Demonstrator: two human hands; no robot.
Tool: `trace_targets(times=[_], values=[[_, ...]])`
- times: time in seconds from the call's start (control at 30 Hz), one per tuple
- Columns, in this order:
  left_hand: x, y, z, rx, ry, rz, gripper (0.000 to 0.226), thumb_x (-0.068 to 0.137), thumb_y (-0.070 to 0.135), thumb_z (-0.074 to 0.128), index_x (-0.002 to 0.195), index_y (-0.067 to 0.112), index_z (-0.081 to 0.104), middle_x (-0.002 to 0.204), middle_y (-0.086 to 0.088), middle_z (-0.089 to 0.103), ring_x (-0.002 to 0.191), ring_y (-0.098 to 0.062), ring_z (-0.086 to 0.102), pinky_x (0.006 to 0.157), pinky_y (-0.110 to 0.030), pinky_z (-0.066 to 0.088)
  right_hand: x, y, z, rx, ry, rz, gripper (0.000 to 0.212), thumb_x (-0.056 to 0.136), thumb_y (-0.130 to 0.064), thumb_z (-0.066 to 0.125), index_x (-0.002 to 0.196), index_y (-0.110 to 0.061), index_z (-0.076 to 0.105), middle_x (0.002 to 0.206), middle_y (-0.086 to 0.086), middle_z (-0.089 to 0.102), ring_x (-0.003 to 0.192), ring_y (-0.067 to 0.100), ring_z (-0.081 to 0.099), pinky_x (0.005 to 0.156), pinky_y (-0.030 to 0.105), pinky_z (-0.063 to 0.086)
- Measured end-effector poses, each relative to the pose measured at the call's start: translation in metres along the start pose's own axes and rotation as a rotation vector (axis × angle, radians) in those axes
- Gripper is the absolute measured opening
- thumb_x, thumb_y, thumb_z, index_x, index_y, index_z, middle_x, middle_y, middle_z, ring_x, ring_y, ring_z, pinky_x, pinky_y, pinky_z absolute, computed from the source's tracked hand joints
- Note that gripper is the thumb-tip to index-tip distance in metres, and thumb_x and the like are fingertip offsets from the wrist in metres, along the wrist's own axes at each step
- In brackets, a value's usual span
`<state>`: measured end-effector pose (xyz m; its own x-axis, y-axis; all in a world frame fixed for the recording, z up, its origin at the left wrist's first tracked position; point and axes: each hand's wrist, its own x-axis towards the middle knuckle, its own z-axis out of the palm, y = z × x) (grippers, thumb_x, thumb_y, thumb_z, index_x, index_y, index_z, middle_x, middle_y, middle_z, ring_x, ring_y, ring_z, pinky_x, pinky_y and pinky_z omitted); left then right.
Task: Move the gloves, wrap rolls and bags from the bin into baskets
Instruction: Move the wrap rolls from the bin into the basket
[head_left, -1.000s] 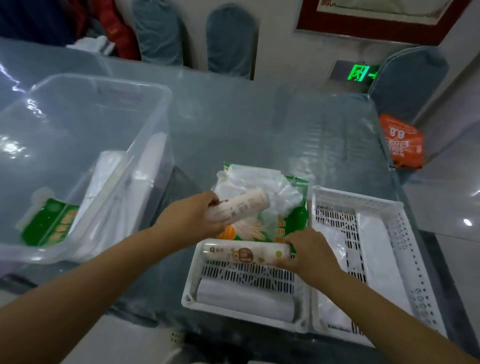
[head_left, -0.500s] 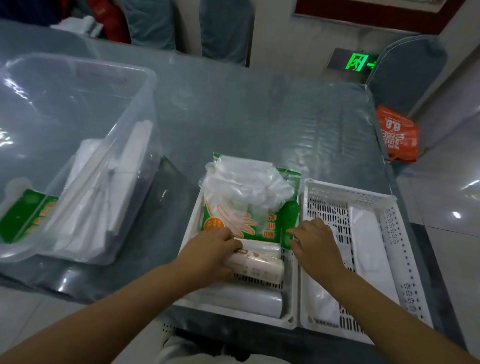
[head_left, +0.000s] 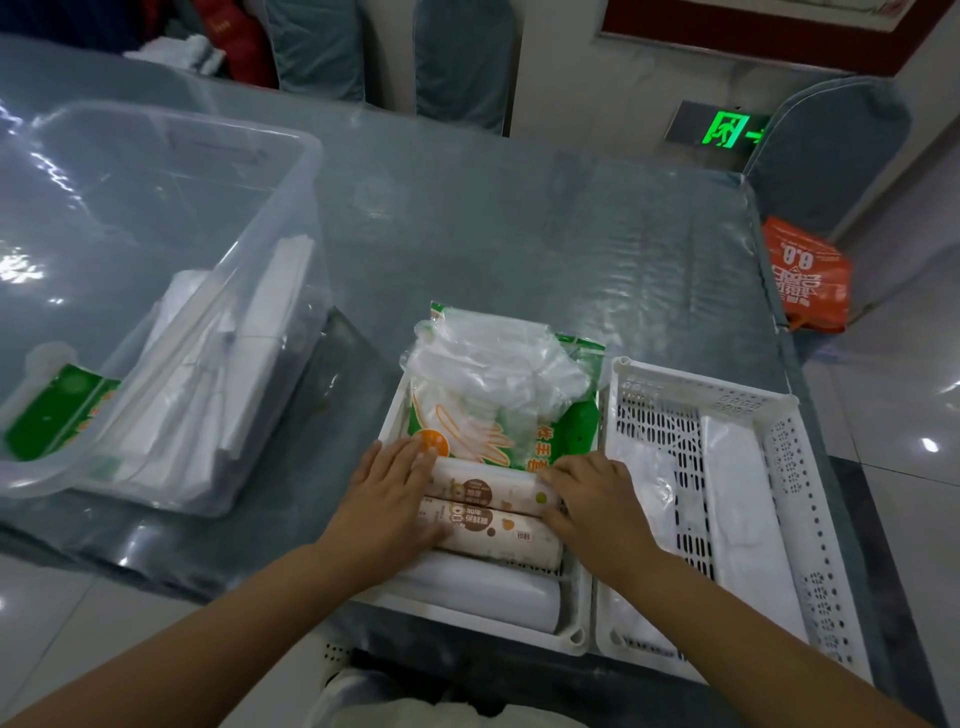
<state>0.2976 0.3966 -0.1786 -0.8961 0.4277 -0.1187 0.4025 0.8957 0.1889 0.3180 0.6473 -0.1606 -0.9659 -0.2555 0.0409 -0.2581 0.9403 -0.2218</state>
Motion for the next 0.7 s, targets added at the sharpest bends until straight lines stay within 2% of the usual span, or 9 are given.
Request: trace_targets(times=[0.07,0.2,0.3,0.53,0.63,0.7], values=[[-0.001,-0.003,0.003,0.015,-0.027,-0.003,0.087,0.081,0.067,0.038,0.148,0.02,0.008,0.157,0.001,0.011,0.144,-0.015,-0.001,0.113,-0.035,-0.018,-0.001,-0.001,0.003,-0.031,-0.043,0.009,0.036,0.08,-0.036,0.062,0.112,-0.017,0.063,0.101,-0.001,0.064,0.096,0.023,0.055,0.085,0.037,0.038],[-0.002,-0.008,-0.001,-0.052,-0.039,0.032,0.084,0.079,0.066,0.043,0.146,0.024,0.013,0.155,0.004,0.016,0.144,-0.012,0.003,0.111,-0.032,-0.019,-0.002,0.001,0.006,-0.086,-0.092,0.001,0.042,0.083,-0.048,0.052,0.114,-0.021,0.059,0.103,-0.003,0.06,0.098,0.02,0.049,0.089,0.035,0.032],[-0.001,-0.011,-0.002,-0.04,-0.061,0.055,0.084,0.081,0.066,0.04,0.147,0.025,0.008,0.158,0.005,0.009,0.144,-0.011,-0.003,0.111,-0.031,-0.018,0.002,0.003,0.006,-0.127,-0.133,-0.008,0.046,0.084,-0.054,0.045,0.116,-0.023,0.057,0.105,-0.003,0.058,0.101,0.02,0.046,0.091,0.036,0.029],[0.009,-0.015,-0.003,0.007,-0.115,0.109,0.083,0.084,0.065,0.031,0.148,0.024,-0.004,0.159,0.003,-0.004,0.143,-0.01,-0.014,0.109,-0.03,-0.021,0.013,0.002,0.004,-0.215,-0.194,-0.017,0.051,0.084,-0.058,0.029,0.108,-0.024,0.059,0.103,-0.004,0.057,0.101,0.019,0.041,0.091,0.037,0.022],[0.009,-0.016,-0.003,0.002,-0.141,0.126,0.084,0.085,0.064,0.031,0.147,0.023,-0.007,0.159,0.002,-0.007,0.141,-0.009,-0.017,0.11,-0.03,-0.019,0.014,0.003,0.002,-0.195,-0.179,-0.02,0.047,0.084,-0.057,0.034,0.104,-0.023,0.061,0.098,-0.004,0.059,0.098,0.018,0.043,0.091,0.036,0.023],[0.007,-0.017,-0.007,-0.019,-0.15,0.139,0.084,0.086,0.062,0.034,0.147,0.023,-0.007,0.158,0.003,-0.008,0.138,-0.007,-0.02,0.11,-0.029,-0.018,0.014,-0.001,-0.001,-0.194,-0.099,-0.035,0.037,0.085,-0.051,0.043,0.096,-0.022,0.063,0.09,-0.004,0.061,0.091,0.019,0.047,0.086,0.037,0.03]])
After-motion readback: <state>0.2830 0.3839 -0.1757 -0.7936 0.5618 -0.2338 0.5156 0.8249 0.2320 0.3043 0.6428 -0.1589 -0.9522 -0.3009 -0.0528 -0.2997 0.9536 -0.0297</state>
